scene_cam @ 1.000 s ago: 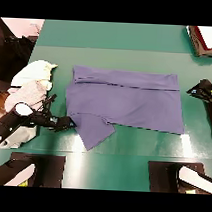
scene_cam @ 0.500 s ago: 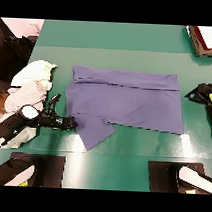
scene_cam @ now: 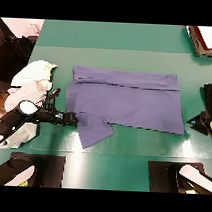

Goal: Fold the shirts.

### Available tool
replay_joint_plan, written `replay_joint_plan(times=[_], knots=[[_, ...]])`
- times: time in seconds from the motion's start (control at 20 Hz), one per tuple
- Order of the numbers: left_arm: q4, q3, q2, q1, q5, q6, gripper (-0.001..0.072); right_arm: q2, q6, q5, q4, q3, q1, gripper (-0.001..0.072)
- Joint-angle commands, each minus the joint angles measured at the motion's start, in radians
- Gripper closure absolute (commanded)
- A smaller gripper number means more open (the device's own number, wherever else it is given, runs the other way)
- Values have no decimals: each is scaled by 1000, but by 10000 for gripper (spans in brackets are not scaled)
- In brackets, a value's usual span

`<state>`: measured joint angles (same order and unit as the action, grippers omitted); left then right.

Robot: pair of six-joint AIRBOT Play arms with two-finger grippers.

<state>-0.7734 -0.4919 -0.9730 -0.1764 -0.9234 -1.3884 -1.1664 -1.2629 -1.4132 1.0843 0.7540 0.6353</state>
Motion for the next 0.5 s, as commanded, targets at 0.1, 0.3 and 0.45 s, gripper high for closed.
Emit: replay_joint_plan(times=[0.1, 0.3, 0.45], knots=[[0, -26, 1, 0, -2, 9, 677, 6, 61, 63, 19, -143, 97, 324], [0, -26, 1, 0, 12, 9, 677, 6, 64, 76, -19, -147, 97, 326], [0, -26, 1, 0, 25, 9, 677, 6, 64, 63, -20, -147, 89, 332]])
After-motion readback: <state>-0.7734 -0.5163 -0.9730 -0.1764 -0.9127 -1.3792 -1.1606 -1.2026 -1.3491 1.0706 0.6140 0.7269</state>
